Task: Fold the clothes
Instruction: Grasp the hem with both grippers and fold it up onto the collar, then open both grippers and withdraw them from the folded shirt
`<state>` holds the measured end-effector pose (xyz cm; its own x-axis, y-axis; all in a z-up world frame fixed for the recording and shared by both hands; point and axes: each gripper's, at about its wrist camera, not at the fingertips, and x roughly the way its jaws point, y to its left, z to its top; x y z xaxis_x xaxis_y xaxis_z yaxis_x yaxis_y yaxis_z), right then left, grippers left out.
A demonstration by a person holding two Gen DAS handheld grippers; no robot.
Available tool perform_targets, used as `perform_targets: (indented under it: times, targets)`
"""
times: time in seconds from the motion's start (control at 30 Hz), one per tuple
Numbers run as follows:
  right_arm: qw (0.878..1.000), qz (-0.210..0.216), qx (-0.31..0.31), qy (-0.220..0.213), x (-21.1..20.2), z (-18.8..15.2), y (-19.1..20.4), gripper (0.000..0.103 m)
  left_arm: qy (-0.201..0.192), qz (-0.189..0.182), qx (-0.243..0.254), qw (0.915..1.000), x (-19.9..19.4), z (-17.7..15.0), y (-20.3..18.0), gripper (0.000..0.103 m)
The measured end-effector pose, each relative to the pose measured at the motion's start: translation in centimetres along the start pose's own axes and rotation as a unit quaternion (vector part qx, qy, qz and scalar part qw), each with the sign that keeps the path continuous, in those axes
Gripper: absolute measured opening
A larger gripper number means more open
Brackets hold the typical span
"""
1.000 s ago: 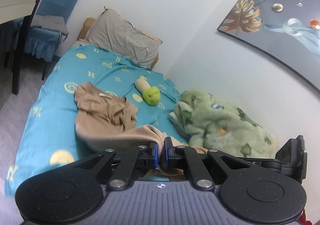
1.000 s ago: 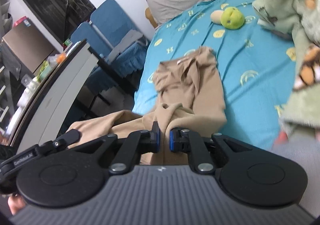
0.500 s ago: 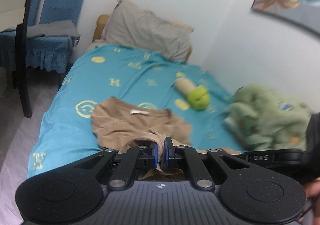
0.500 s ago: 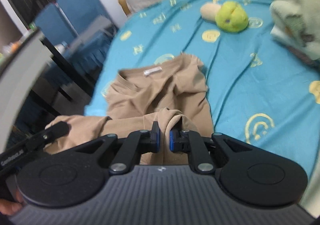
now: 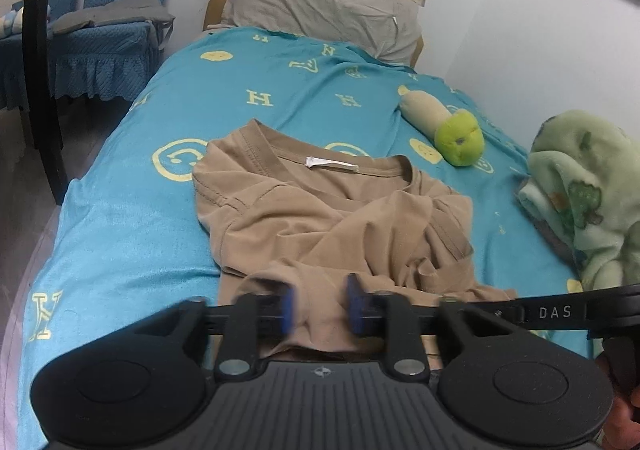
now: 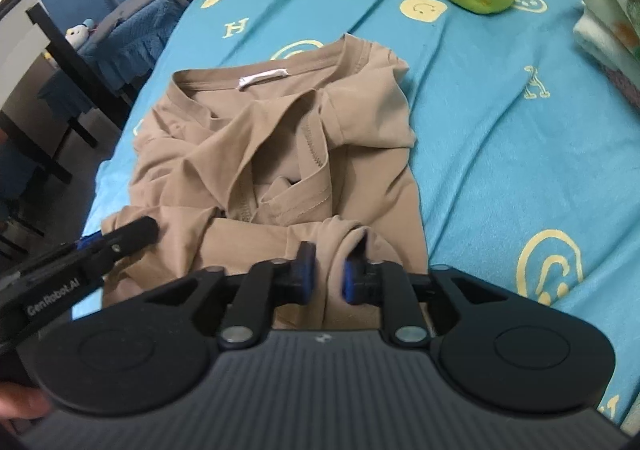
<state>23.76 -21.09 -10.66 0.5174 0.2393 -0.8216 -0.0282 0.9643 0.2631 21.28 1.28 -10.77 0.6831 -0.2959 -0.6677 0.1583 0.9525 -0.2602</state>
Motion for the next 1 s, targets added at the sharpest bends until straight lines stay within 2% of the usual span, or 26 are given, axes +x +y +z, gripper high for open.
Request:
perform_targets:
  times: [0.07,0.13,0.23,0.33,0.4,0.5,0.6,0.73,0.8,0.87,1.0]
  targets:
    - [1.0,0.008,-0.006,-0.02,-1.4,-0.1,0.3,0.066,-0.01,0.006,0.004,0.9999,-1.2,0.2,-0.6,0.067]
    - [0.997,0.012,-0.026,-0.074,-3.5,-0.4,1.0,0.08,-0.037,0.031,0.01,0.9988,-3.0,0.2,-1.6,0.084]
    - [0.986,0.019,-0.056,-0.157,-7.6,-1.4,2.0,0.089,-0.065,0.041,0.027,0.9967,-5.9,0.1,-3.2,0.086]
    - [0.974,0.042,-0.045,-0.216,-11.6,-2.8,2.1,0.089,-0.102,0.038,0.016,0.994,-9.4,-0.1,-4.0,0.103]
    - [0.968,0.049,-0.042,-0.244,-13.6,-4.4,2.1,0.089,-0.123,0.045,0.021,0.9912,-11.6,-0.5,-4.6,0.103]
    - [0.952,0.028,-0.074,-0.296,-16.1,-6.8,2.8,0.089,-0.14,0.062,0.051,0.9868,-14.4,-1.5,-5.6,0.103]
    - [0.949,0.035,-0.06,-0.309,-17.7,-8.5,2.7,0.089,-0.154,0.074,0.07,0.9828,-16.9,-3.2,-6.1,0.103]
    - [0.943,0.059,0.012,-0.327,-18.5,-10.9,1.4,0.089,-0.172,0.089,0.084,0.9775,-18.7,-5.8,-5.9,0.103]
    - [0.947,0.05,0.005,-0.316,-18.2,-11.7,1.5,0.089,-0.174,0.088,0.09,0.9767,-18.8,-6.6,-5.9,0.103]
    - [0.951,0.03,-0.035,-0.306,-17.7,-11.7,2.2,0.089,-0.177,0.09,0.094,0.9756,-18.5,-6.9,-6.0,0.103]
    - [0.945,-0.004,-0.077,-0.319,-17.1,-11.8,3.1,0.089,-0.189,0.11,0.104,0.9703,-17.6,-7.0,-6.2,0.103]
